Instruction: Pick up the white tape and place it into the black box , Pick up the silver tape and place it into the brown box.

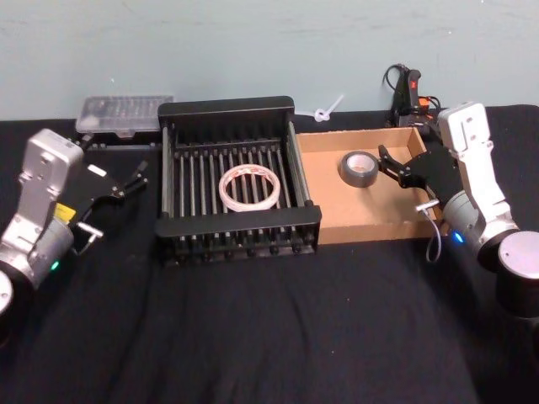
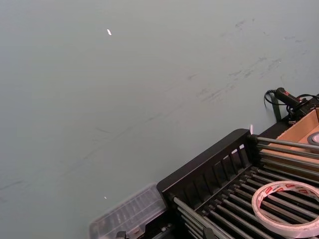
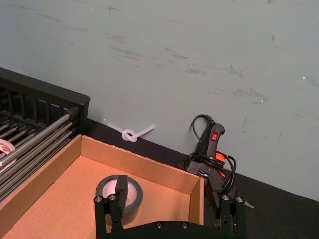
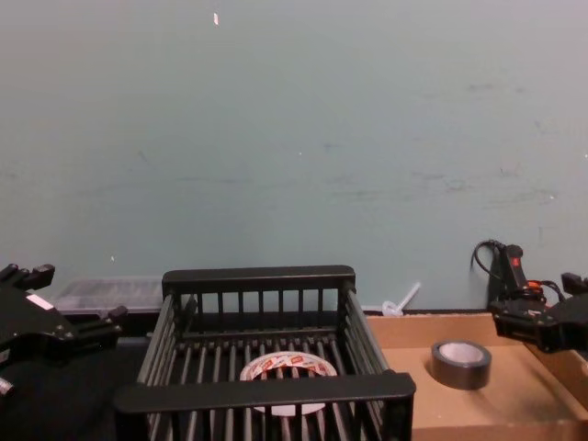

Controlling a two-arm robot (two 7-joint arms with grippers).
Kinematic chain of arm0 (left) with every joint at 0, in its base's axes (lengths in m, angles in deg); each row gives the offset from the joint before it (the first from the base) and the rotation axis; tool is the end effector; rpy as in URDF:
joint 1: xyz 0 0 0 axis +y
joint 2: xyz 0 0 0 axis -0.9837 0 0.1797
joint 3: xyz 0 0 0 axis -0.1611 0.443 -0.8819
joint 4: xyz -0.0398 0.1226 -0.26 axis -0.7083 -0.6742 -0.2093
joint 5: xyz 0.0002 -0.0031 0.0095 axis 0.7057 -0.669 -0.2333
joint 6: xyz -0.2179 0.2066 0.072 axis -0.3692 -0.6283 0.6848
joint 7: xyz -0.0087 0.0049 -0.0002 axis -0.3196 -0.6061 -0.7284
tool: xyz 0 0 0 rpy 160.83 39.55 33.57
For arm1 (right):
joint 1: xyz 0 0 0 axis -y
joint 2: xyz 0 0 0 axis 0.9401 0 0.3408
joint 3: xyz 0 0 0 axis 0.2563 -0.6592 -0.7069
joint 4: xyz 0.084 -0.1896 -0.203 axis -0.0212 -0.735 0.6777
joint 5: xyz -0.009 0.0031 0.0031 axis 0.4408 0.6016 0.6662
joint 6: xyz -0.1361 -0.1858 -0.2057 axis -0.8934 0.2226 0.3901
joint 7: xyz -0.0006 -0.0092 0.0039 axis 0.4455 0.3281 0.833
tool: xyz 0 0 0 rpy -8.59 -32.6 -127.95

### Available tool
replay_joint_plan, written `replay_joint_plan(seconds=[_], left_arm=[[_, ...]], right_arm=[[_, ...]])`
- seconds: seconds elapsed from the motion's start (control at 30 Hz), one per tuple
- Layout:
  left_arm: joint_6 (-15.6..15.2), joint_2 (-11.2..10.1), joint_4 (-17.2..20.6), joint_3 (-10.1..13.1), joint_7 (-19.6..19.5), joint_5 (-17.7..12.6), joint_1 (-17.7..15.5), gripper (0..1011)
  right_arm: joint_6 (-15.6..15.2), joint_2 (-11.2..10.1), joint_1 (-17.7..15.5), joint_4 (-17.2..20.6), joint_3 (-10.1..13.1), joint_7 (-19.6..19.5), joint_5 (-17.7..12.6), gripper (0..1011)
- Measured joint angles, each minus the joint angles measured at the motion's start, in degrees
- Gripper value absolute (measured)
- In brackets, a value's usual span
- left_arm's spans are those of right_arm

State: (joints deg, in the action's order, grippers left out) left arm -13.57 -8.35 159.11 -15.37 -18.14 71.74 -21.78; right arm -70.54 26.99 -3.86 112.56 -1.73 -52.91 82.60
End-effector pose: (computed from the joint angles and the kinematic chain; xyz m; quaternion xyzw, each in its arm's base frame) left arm 0.3581 0.0828 -0.3023 0.1415 -0.1325 0.5799 0.7913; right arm 0.4010 -0.0265 -0.3073 -0.1277 -0.0796 -0.6044 0.7823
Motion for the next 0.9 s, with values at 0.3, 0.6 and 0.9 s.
replay_joint_plan(seconds=[0.3, 0.6, 0.9], left_arm=[[0.0, 0.0, 0.0, 0.0, 0.0, 0.0, 0.0, 1001], [0.0, 0.0, 0.0, 0.0, 0.0, 0.0, 0.0, 1001], [0.0, 0.0, 0.0, 0.0, 0.0, 0.0, 0.0, 1001]], right_arm=[[0.0, 0.0, 0.0, 0.1, -0.1, 0.0, -0.1, 1000], [0.1, 0.0, 0.0, 0.1, -0.1, 0.0, -0.2, 1002], [0.1, -0.1, 0.0, 0.1, -0.1, 0.0, -0.2, 1000]])
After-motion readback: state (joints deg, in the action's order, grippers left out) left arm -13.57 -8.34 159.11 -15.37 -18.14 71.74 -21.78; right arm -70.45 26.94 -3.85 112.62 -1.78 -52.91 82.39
